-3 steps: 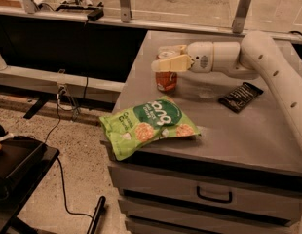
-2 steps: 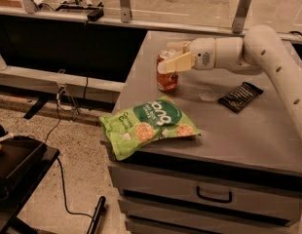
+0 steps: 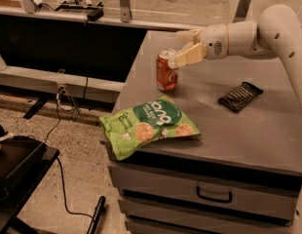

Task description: Place coke can upright

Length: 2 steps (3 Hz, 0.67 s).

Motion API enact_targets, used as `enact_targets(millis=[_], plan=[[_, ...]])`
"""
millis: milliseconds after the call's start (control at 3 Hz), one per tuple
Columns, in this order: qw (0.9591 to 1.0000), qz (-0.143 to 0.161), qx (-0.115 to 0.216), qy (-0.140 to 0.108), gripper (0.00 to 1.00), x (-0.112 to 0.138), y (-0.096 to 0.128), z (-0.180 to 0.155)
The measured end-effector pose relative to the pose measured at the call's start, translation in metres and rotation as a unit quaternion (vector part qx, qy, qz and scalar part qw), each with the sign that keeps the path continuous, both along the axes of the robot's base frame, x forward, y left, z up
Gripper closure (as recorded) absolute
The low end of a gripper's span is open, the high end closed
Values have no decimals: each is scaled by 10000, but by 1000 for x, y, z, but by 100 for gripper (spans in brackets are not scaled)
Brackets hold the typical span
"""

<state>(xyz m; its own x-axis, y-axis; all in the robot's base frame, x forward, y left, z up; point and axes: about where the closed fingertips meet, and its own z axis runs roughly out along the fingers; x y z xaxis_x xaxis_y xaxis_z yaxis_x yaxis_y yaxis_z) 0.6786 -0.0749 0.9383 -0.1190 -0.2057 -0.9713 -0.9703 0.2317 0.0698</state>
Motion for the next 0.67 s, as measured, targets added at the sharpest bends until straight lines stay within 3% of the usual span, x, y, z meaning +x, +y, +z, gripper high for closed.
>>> enact_targets(millis=[333, 667], plan=[[9990, 412, 3, -187, 0, 0, -1, 6], [9984, 501, -9, -253, 0, -4, -4, 12]])
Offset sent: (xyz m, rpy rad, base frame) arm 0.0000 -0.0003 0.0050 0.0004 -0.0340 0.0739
